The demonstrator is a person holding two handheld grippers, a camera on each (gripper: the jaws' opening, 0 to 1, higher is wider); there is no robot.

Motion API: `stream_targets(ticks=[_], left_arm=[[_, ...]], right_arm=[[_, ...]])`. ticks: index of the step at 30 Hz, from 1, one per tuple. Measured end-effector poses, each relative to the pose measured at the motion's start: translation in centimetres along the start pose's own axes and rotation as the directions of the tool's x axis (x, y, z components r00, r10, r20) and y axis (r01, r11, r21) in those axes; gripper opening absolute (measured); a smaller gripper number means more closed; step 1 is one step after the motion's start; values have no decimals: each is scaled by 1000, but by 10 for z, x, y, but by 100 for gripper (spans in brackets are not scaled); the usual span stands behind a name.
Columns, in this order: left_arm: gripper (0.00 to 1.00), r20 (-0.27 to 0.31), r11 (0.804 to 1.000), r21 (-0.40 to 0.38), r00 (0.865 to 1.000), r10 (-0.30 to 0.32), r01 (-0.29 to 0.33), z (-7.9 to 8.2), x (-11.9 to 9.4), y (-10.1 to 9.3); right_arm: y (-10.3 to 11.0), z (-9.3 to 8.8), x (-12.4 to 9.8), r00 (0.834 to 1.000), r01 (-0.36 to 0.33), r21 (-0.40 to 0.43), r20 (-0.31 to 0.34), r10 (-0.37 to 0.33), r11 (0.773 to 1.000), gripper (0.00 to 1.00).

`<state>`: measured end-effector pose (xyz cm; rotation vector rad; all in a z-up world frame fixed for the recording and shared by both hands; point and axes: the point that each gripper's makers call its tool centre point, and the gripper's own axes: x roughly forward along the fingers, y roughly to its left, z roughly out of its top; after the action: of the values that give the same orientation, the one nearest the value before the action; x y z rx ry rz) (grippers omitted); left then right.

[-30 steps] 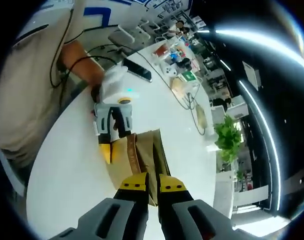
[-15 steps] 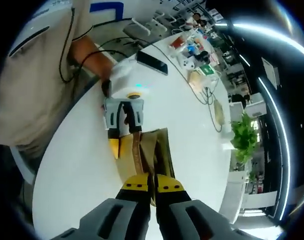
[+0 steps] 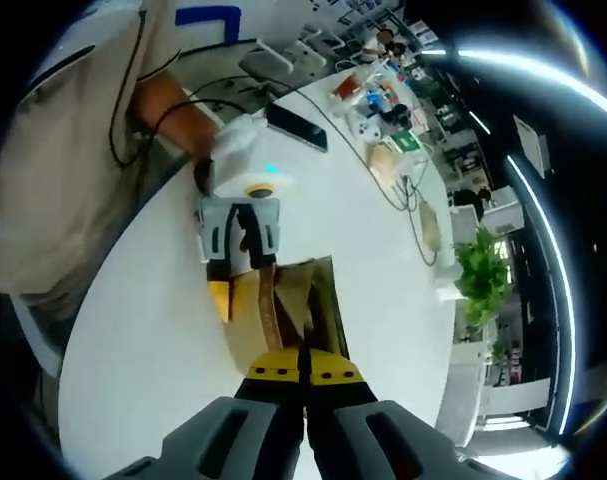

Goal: Extract single mask from mask box in order stack masks on table

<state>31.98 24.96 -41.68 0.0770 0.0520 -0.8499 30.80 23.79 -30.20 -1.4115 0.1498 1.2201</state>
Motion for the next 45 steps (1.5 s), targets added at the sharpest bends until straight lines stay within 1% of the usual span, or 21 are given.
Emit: stream_targets(ticks=[3, 5, 6, 9, 13, 20, 24, 28, 33, 35, 38, 40, 44, 45], left_arm=[[20, 0, 1000, 0, 1000, 0, 0, 0, 0, 1], [20, 0, 1000, -1, 1000, 1, -1, 0, 0, 1], [20, 0, 1000, -2, 1000, 1, -1, -1, 0, 1], [20, -1, 1000, -2, 1000, 1, -1, -1, 0, 1], [20, -1, 1000, 0, 1000, 0, 0, 0, 0, -1], [20, -2, 1000, 0, 1000, 3, -3, 0, 0, 0], [20, -2, 1000, 1, 1000, 4, -4, 0, 0, 0], [20, -3, 1000, 1, 1000, 4, -4, 0, 0, -1], [20, -4, 1000, 2, 1000, 5, -5, 0, 0, -1], [20, -4, 1000, 1, 1000, 5, -5, 0, 0, -1], [20, -4, 1000, 1, 1000, 5, -5, 0, 0, -1], [20, -4, 1000, 2, 1000, 5, -5, 0, 0, 0], [20, -4, 1000, 3, 1000, 5, -5, 0, 0, 0], [20, -5, 1000, 3, 1000, 5, -5, -1, 0, 0]], right_arm=[[-1, 0, -1, 1000, 15, -1, 1, -15, 1000, 0], [-7, 2, -4, 999, 47, 26, 12, -47, 999, 0], [-9, 3, -6, 999, 49, 33, 16, -50, 998, 0], [-16, 5, -13, 996, 84, 36, 28, -85, 996, 0], [-22, 6, -19, 994, 102, 36, 35, -103, 994, 0], [-42, 10, -29, 982, 181, 65, 50, -185, 981, 0], [-49, 9, -36, 976, 209, 77, 53, -213, 975, 0], [-56, 10, -42, 967, 245, 87, 57, -250, 966, 0], [-69, 11, -52, 951, 296, 96, 65, -303, 950, 0], [-70, 11, -56, 950, 301, 84, 65, -306, 950, 0], [-81, 13, -66, 933, 342, 105, 84, -351, 934, 0], [-85, 14, -70, 925, 359, 113, 87, -370, 926, 0], [-97, 14, -80, 901, 408, 143, 99, -423, 902, 0], [-98, 14, -82, 899, 412, 145, 97, -427, 900, 0]])
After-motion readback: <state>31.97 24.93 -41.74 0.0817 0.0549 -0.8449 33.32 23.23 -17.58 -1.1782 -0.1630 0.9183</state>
